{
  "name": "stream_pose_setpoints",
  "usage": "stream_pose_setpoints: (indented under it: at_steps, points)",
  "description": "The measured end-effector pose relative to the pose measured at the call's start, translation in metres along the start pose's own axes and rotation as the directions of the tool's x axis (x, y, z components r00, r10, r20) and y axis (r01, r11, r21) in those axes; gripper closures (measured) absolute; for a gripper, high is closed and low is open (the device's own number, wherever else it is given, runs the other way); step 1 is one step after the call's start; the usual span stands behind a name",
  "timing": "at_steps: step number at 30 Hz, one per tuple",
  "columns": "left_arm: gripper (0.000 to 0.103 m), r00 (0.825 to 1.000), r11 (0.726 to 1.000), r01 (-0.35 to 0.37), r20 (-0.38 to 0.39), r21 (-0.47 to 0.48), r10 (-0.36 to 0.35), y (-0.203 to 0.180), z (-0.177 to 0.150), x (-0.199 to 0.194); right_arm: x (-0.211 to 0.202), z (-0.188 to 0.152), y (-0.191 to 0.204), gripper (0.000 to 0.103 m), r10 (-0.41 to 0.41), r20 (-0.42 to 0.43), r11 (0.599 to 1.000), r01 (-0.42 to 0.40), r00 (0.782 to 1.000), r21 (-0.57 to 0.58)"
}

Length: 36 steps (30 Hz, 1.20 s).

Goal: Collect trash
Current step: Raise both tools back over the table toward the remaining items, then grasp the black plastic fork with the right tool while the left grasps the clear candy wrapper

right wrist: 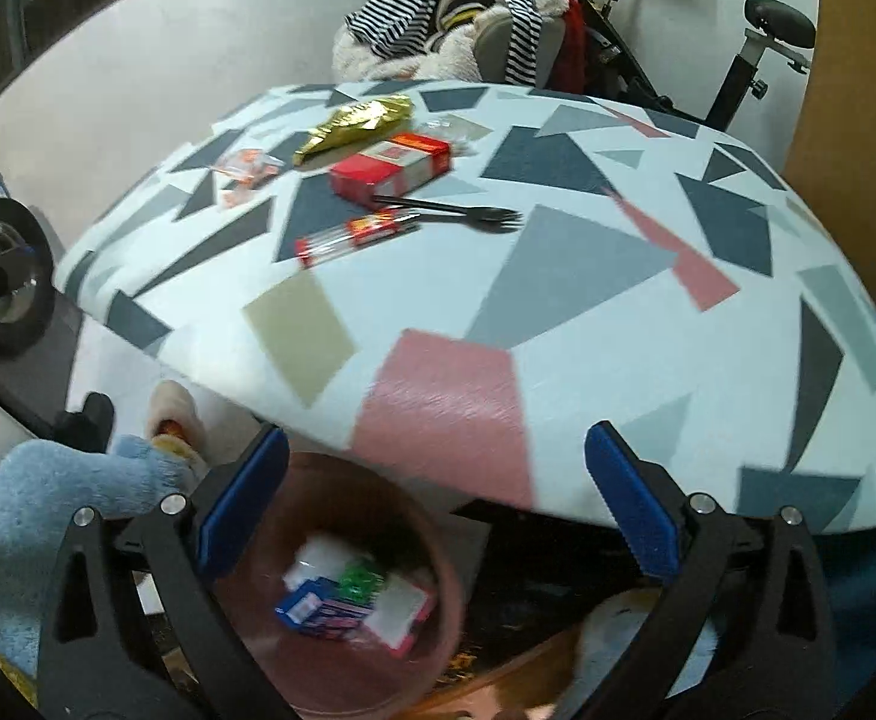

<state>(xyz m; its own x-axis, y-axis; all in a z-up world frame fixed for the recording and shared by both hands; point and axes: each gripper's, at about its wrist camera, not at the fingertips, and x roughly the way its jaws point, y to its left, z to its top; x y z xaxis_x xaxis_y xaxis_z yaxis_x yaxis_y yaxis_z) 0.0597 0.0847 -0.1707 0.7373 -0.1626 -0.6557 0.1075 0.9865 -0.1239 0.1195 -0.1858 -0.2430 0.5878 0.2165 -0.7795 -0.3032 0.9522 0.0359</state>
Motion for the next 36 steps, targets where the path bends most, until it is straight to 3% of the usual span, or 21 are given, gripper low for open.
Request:
stream_pose_setpoints:
  at_steps: [13, 15, 21, 25, 31, 33, 36]
  points:
    - [0.006, 1.0, 1.0, -0.027, -0.014, 0.01, 0.027, 0.02, 0.024, 0.019, 0.022, 0.053, -0.035, 0.008, -0.001, 0.015, 0.995, 0.003, 1.0, -0.098]
    - [0.006, 0.999, 0.999, -0.035, -0.022, 0.002, 0.035, 0.025, 0.028, 0.024, 0.027, 0.061, -0.035, 0.017, 0.001, 0.009, 0.991, 0.0, 1.0, -0.134]
    - [0.006, 0.997, 0.997, -0.061, -0.042, -0.04, 0.06, 0.043, 0.036, 0.039, 0.048, 0.085, -0.032, 0.03, 0.011, 0.003, 0.965, -0.009, 1.0, -0.263]
    - [0.006, 0.997, 0.996, -0.06, -0.053, -0.072, 0.056, 0.053, 0.04, 0.051, 0.065, 0.101, -0.028, 0.031, 0.034, -0.012, 0.944, -0.036, 0.999, -0.327]
    - [0.006, 0.997, 0.994, -0.046, -0.072, -0.097, 0.039, 0.061, 0.043, 0.07, 0.097, 0.122, -0.01, 0.045, 0.073, -0.078, 0.888, -0.101, 0.994, -0.449]
    - [0.012, 0.997, 0.994, -0.039, -0.077, -0.101, 0.031, 0.061, 0.044, 0.076, 0.105, 0.127, -0.005, 0.058, 0.096, -0.105, 0.873, -0.134, 0.99, -0.469]
    - [0.013, 0.996, 0.993, -0.023, -0.085, -0.114, 0.013, 0.061, 0.045, 0.083, 0.116, 0.13, 0.007, 0.061, 0.115, -0.154, 0.84, -0.178, 0.981, -0.512]
